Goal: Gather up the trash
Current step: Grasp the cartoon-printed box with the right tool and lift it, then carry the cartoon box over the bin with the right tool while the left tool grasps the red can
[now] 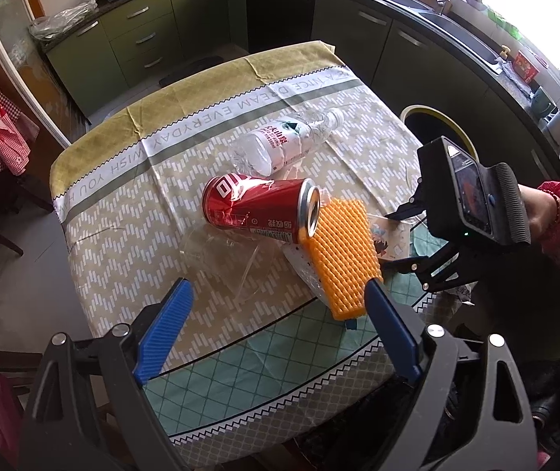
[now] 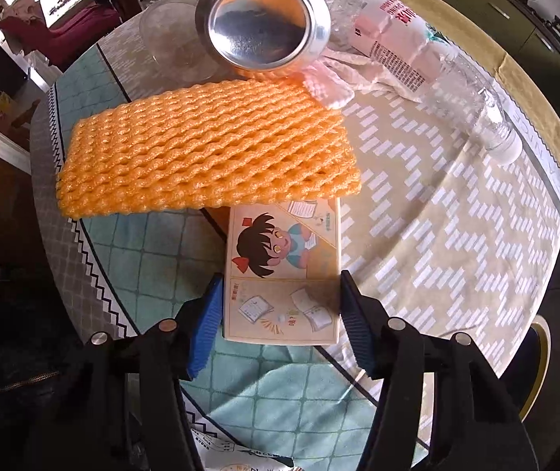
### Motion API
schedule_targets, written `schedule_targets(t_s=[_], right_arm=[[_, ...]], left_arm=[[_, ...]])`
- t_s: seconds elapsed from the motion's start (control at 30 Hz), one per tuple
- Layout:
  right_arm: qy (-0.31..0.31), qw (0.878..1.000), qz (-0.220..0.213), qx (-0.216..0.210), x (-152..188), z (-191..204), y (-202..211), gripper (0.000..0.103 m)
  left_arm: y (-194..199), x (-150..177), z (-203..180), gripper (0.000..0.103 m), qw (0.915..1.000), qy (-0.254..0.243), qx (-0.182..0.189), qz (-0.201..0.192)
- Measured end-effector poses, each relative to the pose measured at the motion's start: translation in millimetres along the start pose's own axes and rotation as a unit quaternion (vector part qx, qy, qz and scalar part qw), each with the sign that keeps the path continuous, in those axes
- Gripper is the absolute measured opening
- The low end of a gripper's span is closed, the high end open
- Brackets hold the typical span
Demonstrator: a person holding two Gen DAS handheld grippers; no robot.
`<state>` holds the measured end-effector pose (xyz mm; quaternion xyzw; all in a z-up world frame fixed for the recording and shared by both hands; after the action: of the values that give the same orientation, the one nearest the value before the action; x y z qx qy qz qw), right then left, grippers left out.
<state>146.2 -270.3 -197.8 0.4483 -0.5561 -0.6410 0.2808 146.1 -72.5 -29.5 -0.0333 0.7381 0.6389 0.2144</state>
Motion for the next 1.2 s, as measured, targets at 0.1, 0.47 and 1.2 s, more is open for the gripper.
schedule_targets(t_s=[0.1, 0.47, 1.2], right_arm=[[-0.007, 1.0, 0.007, 0.005, 9.3, -3.9, 3.4, 0.057], [-0.056, 0.996, 0.017, 0.068, 37.6, -24.2, 39.2, 0.057], [-0.148, 0.987, -0.027, 0.056, 66.1, -59.6, 72.0, 0.057]], left_arm=[[-2.4, -0.7, -1.8, 0.086, 1.0, -0.001, -0.001, 0.002], [-29.7, -23.9, -17.5, 0.086, 0.9997, -0.005, -0.002, 0.024], [-100.0, -53.6, 15.4, 0.093, 0.9661, 0.203, 0.016, 0.159]])
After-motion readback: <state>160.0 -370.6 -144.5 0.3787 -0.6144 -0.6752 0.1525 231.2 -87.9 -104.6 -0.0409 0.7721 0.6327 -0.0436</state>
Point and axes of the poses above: each gripper's, at about its wrist camera, not at the fingertips, and y roughly against the way its jaws point, z to its left, x to its underside, the point moved 6 cm from there along -y, roughly the way its jaws point, and after that the axes turned 14 degrees about y, right-handed, at the moved point
